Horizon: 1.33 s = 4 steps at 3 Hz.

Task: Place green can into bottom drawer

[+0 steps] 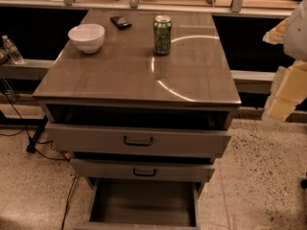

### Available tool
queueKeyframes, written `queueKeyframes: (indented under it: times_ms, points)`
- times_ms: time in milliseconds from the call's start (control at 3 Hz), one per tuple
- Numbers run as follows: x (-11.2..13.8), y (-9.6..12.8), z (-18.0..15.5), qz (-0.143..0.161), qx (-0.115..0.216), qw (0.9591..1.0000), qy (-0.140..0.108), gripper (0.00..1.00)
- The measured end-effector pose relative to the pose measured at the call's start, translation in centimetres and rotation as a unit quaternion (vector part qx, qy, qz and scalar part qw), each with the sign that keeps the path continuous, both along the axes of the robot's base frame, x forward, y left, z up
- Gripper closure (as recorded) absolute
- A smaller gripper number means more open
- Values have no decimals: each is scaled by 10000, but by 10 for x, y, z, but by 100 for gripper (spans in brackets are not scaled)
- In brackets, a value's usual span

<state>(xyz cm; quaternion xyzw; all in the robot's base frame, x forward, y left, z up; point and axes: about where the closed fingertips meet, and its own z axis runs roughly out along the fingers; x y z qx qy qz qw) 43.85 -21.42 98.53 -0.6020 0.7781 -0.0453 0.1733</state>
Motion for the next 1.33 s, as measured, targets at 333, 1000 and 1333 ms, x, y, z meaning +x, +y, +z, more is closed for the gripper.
queueKeyframes:
  times_ms: [333,1000,1333]
  points:
    - [5,3,-1,13,37,10000,-27,0]
    - [107,61,-23,163,698,9965,-427,0]
    - [165,93,-35,97,1244,9897,-699,0]
